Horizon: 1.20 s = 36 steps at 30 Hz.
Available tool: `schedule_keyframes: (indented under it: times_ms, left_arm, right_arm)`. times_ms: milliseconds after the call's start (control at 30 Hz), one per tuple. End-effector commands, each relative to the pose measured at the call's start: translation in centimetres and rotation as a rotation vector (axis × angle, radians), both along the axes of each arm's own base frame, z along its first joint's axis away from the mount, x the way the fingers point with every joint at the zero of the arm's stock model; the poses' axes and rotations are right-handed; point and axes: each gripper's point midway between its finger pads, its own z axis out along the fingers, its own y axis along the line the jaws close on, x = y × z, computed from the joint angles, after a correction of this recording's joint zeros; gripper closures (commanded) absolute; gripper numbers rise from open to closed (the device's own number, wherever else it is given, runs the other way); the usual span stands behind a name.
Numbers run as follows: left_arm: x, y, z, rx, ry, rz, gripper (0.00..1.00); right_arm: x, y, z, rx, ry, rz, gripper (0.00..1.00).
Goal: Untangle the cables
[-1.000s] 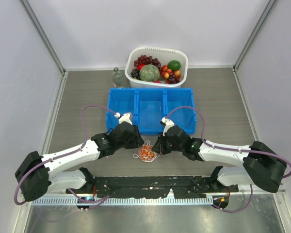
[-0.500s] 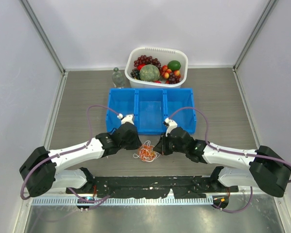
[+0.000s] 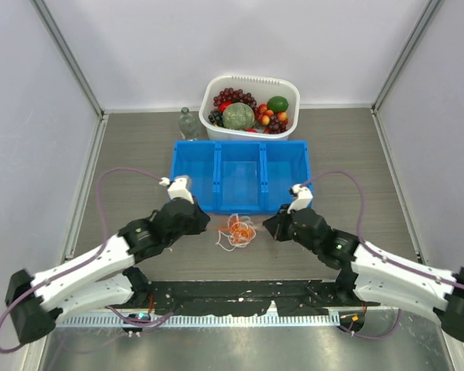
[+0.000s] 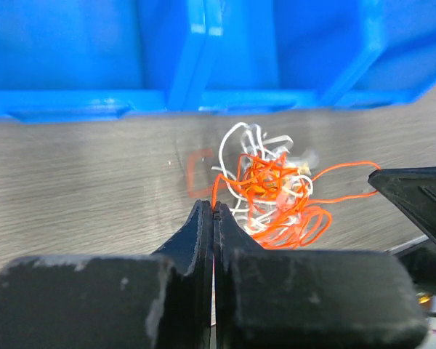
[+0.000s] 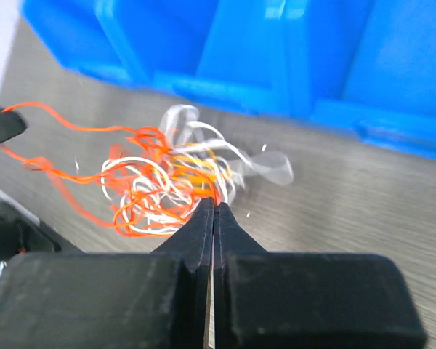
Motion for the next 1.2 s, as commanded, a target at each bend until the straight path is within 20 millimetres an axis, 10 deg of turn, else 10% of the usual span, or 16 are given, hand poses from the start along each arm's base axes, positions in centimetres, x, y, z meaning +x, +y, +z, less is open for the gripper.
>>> schedule_keyframes:
  times_ms: [0,333,567,1000,1167]
  left_arm:
    - [0.3,5.1,4.0,0.0,-0.171,0.135,1.0]
    - [-1.9,7.9,13.3,-0.218,-0.393,0.102,1.0]
    - [-2.2,11.2,13.2,-0.138,-0.38,0.206,1.0]
    - [-2.7,4.9,12.2,-0.231,-0.292,-0.01,1.0]
    - [-3.2,-1.5,7.2,-0.262,-0.124,-0.2,0.39]
  right_arm:
    - [1.9,-5.0,3.7,0.014,-0.158,-0.236,0.99]
    - [1.9,-7.2,5.6,-0.02,-0.215,-0.279,0.99]
    - [1.9,-12.0,3.8,-0.062,-0.171,-0.519,0.98]
    - [0.1,-5.7,2.1,-0.124,-0.075,-0.147,0.5]
    - [-0.9,-2.5,0.7,-0.108,-0.005,0.001,0.43]
